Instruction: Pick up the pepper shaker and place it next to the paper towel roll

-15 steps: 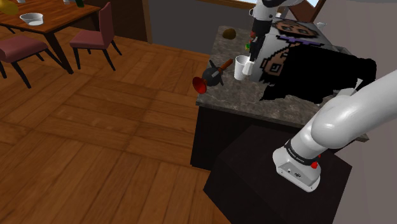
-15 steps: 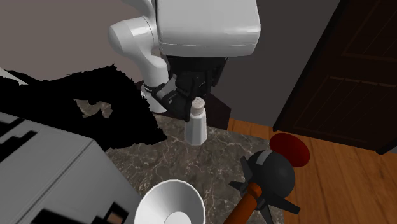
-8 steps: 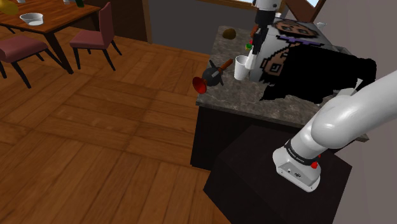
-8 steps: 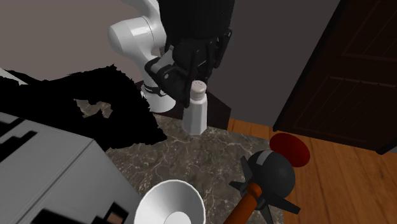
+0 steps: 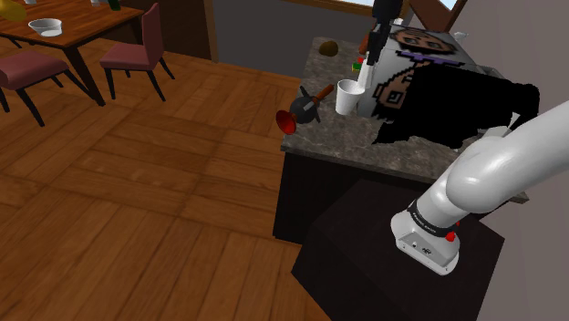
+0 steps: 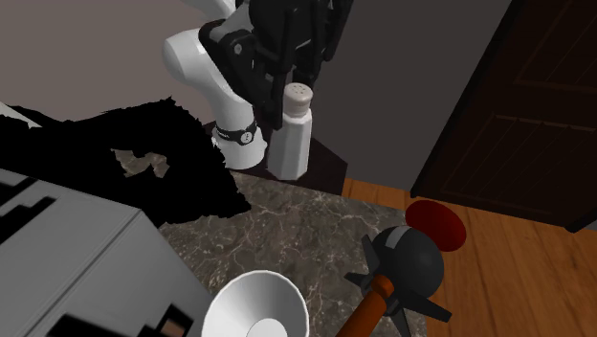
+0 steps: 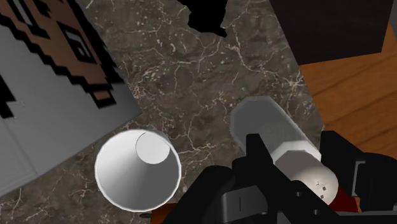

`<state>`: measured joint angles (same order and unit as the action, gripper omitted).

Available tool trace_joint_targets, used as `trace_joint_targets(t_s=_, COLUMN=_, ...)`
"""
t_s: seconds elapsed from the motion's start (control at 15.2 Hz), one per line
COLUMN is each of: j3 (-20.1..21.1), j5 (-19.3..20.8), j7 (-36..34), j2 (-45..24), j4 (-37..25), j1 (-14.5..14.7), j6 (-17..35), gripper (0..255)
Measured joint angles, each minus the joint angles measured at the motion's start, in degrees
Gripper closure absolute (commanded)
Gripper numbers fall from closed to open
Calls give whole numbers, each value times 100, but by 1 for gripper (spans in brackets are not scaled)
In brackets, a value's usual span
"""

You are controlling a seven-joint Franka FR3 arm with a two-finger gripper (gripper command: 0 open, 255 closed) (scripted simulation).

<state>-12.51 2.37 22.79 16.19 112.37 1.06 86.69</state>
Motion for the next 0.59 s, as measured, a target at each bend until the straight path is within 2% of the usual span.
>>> trace_joint_targets(t_s=0.59, j3=9, j5=-29, j7=13, j2=-136, j4=-829, j1=15, j6=-696, gripper=255)
